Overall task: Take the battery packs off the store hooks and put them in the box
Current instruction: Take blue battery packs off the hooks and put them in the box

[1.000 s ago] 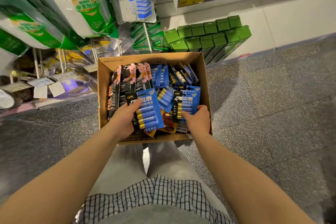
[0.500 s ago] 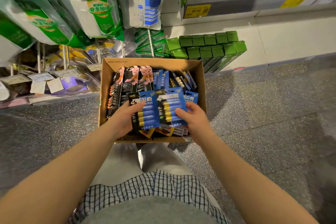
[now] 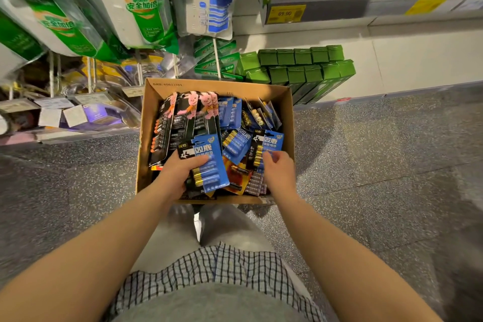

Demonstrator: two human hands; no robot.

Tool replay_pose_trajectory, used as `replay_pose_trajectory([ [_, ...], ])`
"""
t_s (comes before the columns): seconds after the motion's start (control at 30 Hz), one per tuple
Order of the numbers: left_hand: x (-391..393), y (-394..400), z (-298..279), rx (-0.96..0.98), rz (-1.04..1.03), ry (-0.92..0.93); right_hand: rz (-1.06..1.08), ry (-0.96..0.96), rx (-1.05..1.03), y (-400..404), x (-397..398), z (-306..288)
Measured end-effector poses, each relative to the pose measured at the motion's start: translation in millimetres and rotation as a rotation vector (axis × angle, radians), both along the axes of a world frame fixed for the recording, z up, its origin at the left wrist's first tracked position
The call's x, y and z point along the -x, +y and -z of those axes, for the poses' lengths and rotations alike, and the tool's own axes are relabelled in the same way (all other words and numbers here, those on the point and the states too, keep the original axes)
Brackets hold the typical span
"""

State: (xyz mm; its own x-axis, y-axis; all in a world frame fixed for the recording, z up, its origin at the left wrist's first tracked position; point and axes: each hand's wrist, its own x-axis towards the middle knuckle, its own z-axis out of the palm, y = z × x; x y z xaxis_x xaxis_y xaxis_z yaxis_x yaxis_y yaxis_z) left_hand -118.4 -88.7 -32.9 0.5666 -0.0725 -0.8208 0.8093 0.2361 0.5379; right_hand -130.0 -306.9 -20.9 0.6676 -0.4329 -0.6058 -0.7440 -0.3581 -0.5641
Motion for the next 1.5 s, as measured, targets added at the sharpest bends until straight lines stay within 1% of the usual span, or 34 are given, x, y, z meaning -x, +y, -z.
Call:
replay_pose_trajectory([
  [0.07,0.0,3.9,0.9,-0.012,-0.001,0.001,0.060,0.114,0.022,-12.2,-0.6,17.9],
  [0.13,0.1,6.1,-0.4,-0.022,0.005,-0.003,0.051,0.179,-0.027,-13.4,-3.2,31.4],
  [0.23,0.2,7.2,-3.9,-0.031,0.025,0.000,0.097,0.175,-0.102,-5.5,-8.4,41.2],
  [0.37,0.0,7.5,-4.9,-0.064,0.036,0.001,0.138,0.112,0.051,-1.8,-6.1,41.9],
  [0.4,-0.2,7.0,-5.6,-0.070,0.043,0.000,0.154,0.091,0.042,-2.7,-5.0,37.9],
  [0.6,-1.9,5.3,-8.4,-0.069,0.062,-0.014,0.286,0.000,-0.201,-14.1,0.8,10.7],
  [0.7,-4.8,6.0,-8.8,-0.061,0.045,-0.027,0.342,-0.100,-0.434,-18.9,4.0,-7.5],
  [0.77,-6.3,5.9,-8.2,-0.056,0.044,-0.049,0.295,-0.117,-0.566,-16.2,5.5,-17.5],
  [0.83,-7.2,4.6,-7.7,-0.057,0.035,-0.052,0.205,-0.083,-0.640,-5.8,5.8,-24.0],
  [0.93,-8.2,2.8,-12.4,-0.097,-0.003,-0.049,0.086,-0.049,-0.655,15.3,6.7,-22.9],
  [1.03,-8.6,8.8,-13.1,-0.137,-0.047,-0.055,0.065,-0.082,-0.667,28.1,5.0,-23.1],
  [1.13,-8.2,17.4,-13.1,-0.176,-0.060,-0.071,0.060,-0.091,-0.730,33.4,4.1,-23.3],
  [1.2,-7.9,20.3,-16.5,-0.170,-0.073,-0.096,0.035,-0.103,-0.751,39.0,3.5,-24.5],
  [1.33,-8.7,19.1,-24.2,-0.084,-0.121,-0.100,-0.073,-0.089,-0.694,58.8,-0.5,-29.7],
  [1.43,-9.1,20.1,-21.1,-0.054,-0.062,-0.087,-0.196,-0.084,-0.567,79.9,-1.1,-30.8],
  [1.5,-8.9,23.8,-18.3,-0.049,-0.026,-0.101,-0.180,-0.079,-0.554,84.1,-3.3,-30.4],
])
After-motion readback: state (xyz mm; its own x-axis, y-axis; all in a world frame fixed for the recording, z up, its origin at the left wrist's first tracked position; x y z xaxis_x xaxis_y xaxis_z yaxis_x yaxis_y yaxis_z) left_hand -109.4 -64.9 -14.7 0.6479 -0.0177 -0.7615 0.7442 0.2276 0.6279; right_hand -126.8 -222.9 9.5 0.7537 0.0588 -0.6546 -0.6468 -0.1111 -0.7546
